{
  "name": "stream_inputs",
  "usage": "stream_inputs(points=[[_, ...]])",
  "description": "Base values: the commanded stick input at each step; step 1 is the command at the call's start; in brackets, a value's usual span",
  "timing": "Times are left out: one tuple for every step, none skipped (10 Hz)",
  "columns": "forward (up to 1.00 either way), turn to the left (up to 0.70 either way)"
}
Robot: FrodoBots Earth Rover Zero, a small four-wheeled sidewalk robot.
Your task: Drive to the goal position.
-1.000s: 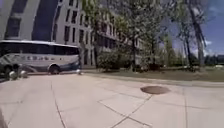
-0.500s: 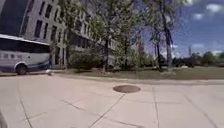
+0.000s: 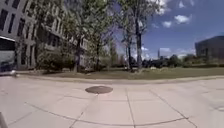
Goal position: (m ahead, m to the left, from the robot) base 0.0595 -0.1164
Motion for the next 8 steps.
stream_inputs(points=[[0.0,-0.45],[0.0,-0.45],[0.0,-0.45],[0.0,-0.42],[0.0,-0.4],[0.0,-0.37],[0.0,-0.34],[0.0,-0.31]])
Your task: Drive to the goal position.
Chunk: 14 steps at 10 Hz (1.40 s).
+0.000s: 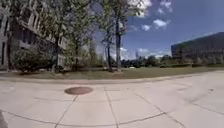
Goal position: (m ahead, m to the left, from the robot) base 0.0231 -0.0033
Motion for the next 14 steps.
stream_inputs(points=[[0.0,-0.29],[0.0,-0.26],[0.0,-0.23],[0.0,-0.21],[0.0,-0.18],[0.0,-0.15],[0.0,-0.12],[0.0,-0.1],[0.0,-0.07],[0.0,-0.04],[0.0,-0.02],[0.0,0.0],[0.0,0.0],[0.0,0.0]])
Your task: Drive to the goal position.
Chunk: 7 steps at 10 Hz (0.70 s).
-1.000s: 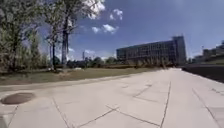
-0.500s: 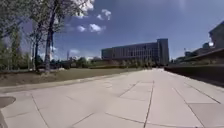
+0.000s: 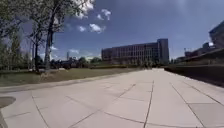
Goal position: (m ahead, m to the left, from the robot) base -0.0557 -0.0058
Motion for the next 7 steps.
stream_inputs(points=[[0.0,0.0],[0.27,-0.07],[0.7,-0.19],[1.0,-0.27],[1.0,-0.27],[1.0,-0.27],[1.0,-0.27]])
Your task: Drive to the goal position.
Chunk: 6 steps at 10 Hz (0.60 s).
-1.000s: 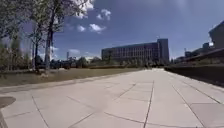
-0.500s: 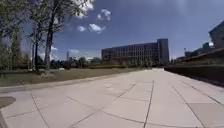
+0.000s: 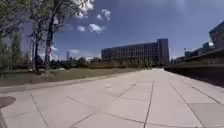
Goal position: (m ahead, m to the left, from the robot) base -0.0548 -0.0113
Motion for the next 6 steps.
stream_inputs(points=[[1.0,-0.27],[1.0,-0.27],[1.0,-0.27],[1.0,-0.27],[1.0,-0.27],[1.0,-0.27]])
